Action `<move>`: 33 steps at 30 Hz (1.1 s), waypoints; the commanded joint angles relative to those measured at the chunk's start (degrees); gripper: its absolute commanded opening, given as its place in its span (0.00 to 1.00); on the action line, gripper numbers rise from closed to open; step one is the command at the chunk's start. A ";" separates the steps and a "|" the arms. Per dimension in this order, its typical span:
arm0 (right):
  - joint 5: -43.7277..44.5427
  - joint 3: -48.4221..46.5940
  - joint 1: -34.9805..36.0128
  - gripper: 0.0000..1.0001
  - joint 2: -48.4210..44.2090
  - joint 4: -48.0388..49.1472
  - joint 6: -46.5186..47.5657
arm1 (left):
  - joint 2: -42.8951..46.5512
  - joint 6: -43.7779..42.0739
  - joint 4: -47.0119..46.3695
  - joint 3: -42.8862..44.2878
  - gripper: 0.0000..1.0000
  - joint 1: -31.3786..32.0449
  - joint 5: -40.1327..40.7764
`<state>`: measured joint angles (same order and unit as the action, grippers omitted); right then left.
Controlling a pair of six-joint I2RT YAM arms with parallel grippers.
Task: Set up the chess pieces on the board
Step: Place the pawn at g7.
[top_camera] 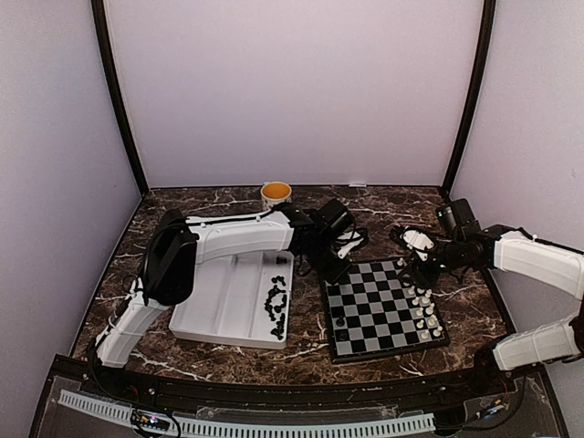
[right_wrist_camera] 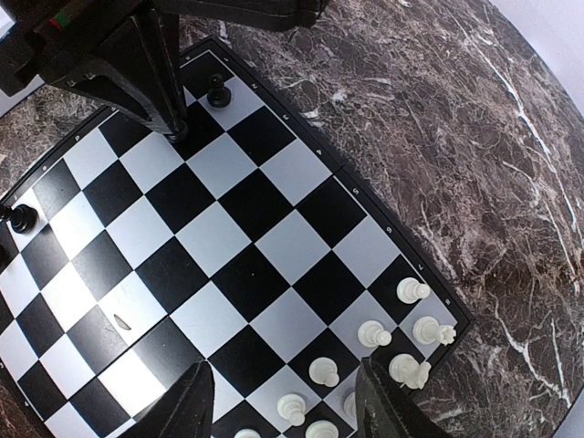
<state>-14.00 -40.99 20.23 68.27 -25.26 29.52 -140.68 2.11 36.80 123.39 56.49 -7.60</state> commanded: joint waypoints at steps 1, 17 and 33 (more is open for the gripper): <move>0.29 -0.05 -0.26 0.55 0.03 1.45 -0.22 | 0.02 -0.16 1.25 1.06 0.07 0.12 0.17; 0.27 -0.05 -0.28 0.55 0.01 1.28 -0.22 | -0.72 0.74 0.29 1.61 0.07 0.11 1.42; 0.45 -0.23 -0.28 0.55 -0.42 1.20 -0.25 | 0.12 0.86 1.47 3.02 0.22 0.11 -0.02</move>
<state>-13.85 -40.99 20.23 68.29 -25.26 29.52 -141.62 2.61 36.91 124.62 56.49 -6.63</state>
